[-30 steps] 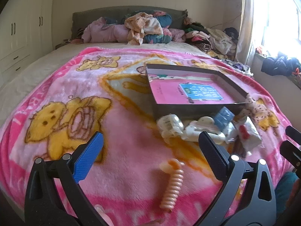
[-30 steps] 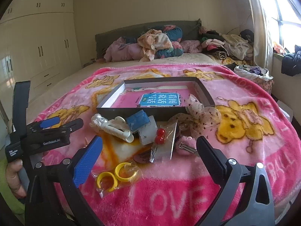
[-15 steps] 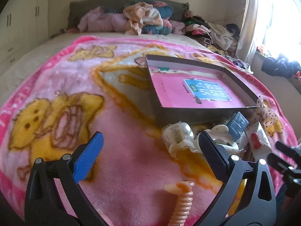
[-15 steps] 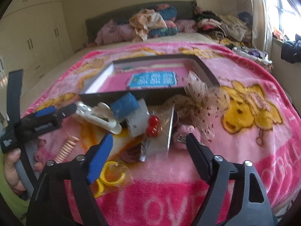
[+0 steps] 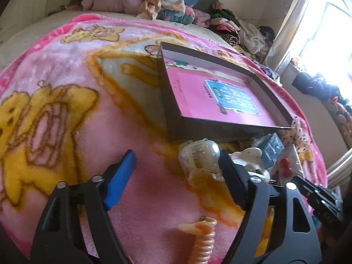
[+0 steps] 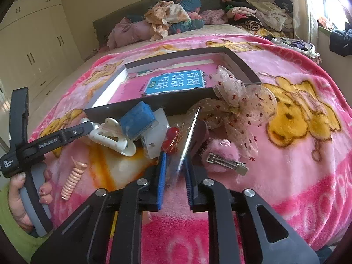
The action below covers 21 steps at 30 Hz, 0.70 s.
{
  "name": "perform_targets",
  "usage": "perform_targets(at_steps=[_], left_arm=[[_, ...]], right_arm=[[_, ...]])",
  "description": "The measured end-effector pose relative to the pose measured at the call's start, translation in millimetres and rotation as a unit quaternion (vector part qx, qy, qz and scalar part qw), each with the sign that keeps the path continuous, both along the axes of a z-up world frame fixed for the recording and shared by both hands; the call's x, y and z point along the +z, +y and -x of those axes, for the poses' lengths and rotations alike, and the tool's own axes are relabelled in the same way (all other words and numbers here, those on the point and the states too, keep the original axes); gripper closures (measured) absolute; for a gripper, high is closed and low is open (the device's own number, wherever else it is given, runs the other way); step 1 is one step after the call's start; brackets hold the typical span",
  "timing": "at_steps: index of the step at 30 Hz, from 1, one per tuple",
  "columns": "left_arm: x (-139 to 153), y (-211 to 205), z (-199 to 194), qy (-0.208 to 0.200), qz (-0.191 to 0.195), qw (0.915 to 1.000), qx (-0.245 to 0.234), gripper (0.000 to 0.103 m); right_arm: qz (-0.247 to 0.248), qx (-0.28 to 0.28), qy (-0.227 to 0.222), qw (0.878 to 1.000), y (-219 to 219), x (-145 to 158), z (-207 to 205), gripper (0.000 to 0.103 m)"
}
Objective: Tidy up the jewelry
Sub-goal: 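Close left tool on clear claw clip while right tool grasps clear bag of red beads, then carry clear clip into box and open left tool while right tool releases bead bag there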
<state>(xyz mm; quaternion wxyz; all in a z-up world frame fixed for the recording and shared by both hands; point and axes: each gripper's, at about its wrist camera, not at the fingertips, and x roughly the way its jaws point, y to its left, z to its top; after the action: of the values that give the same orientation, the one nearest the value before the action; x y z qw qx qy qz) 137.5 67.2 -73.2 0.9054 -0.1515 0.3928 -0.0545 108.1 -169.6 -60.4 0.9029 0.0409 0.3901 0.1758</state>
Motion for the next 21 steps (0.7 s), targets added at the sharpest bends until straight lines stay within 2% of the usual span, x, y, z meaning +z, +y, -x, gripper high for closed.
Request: perform_targets(at_steps=[4,6,7,13,21], left_arm=[[-1.8,-1.1,-1.8,0.005,0.036,0.9992,-0.019,0.06],[-1.2,-3.3,-3.5,0.005,0.048,0.9984,-0.029,0.074],[-0.2,-5.1,-3.4,0.004,0.049,0.9983,-0.032,0.076],[10.6,-10.9,1.1,-0.007,0.031,0.9989,-0.036,0.076],[40.3,-27.8,5.5,-0.037,-0.019,0.9976,-0.055,0.076]], right_arm=[[-0.005,0.005,-0.008,1.0,-1.0,3.2,3.9,0.092],[-0.009,0.006,-0.014,1.0,-2.9,5.4,6.7,0.092],[-0.011,0.006,-0.016,1.0,-3.5,6.2,7.6,0.092],[-0.024,0.002,-0.03,0.999,-12.6,14.4,15.1,0.093],[-0.038,-0.018,-0.049,0.998,-33.4,29.9,19.4,0.093]])
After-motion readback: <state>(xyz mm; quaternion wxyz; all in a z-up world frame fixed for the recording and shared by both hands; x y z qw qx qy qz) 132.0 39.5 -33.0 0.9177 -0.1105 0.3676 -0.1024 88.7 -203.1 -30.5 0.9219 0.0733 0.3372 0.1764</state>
